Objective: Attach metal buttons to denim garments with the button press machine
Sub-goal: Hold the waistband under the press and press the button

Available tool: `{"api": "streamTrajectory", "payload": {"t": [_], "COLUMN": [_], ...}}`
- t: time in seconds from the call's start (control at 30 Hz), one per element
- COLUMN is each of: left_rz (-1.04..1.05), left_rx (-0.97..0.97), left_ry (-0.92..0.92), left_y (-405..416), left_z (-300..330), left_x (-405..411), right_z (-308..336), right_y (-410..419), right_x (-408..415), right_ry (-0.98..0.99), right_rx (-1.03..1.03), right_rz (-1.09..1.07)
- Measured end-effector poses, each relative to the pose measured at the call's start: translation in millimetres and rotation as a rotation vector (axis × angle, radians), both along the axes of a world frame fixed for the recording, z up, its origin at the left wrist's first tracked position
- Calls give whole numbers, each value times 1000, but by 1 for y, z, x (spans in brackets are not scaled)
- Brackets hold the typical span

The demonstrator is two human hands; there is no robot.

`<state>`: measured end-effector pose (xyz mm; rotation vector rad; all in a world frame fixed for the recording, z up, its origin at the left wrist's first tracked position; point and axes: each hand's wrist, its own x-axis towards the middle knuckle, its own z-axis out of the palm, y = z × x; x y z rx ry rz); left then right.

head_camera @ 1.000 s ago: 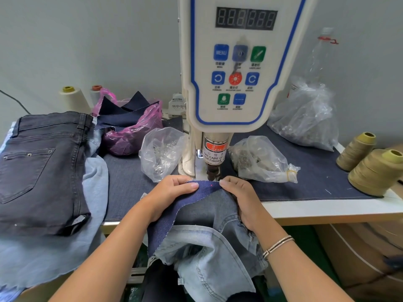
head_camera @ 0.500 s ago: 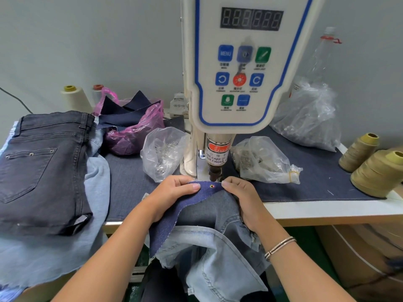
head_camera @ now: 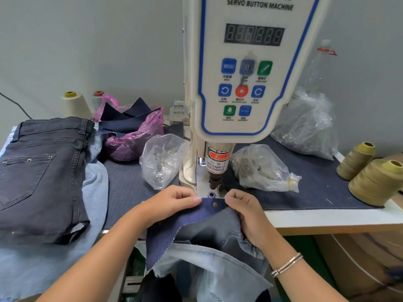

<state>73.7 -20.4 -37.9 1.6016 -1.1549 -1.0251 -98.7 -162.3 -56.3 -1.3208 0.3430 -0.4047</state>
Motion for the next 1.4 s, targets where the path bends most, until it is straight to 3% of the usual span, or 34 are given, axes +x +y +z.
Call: {"api": "streamTrajectory", "payload": {"t": [0.07, 0.2, 0.43, 0.53, 0.67, 0.8, 0.87, 1.0, 1.07, 1.13, 1.2, 1.27, 1.33, 1.4], "left_rz": [-60, -50, 302, 191, 48, 161, 272, 265, 173, 105, 38, -46, -108, -174], "left_rx": [7, 30, -87, -22, 39, -79, -123, -257, -264, -213, -121, -45, -32, -65], "left_ry": [-123, -162, -80, -60, -260, 104, 101, -52, -231, -461, -656, -772, -768, -618], "left_y": [8, 34, 89, 98, 88, 88, 89, 80, 70, 60, 50, 42, 36, 33], "left_z": [9, 22, -3, -11, 0, 21, 36, 80, 106, 124, 131, 135, 136, 134], "left_x": [6, 22, 22, 7, -11, -10, -4, 4, 1, 1, 1, -4, -8, -8], "right_z": [3, 18, 58, 74, 91, 102, 100, 87, 79, 75, 83, 102, 118, 132], "right_y": [5, 23, 42, 47, 54, 51, 39, 20, 18, 25, 43, 65, 83, 98], "right_x": [-10, -24, -41, -46, -46, -51, -60, -75, -76, -74, -72, -64, -45, -18], "right_ry": [-16, -132, -199, -274, -360, -413, -344, -28, 190, 259, 94, -137, -291, -269], "right_rx": [61, 305, 383, 406, 419, 409, 432, 249, 39, -222, -486, -832, -1061, -1168], "right_rz": [16, 24, -79, -72, -45, -119, -175, -262, -374, -481, -508, -396, -184, 19]}}
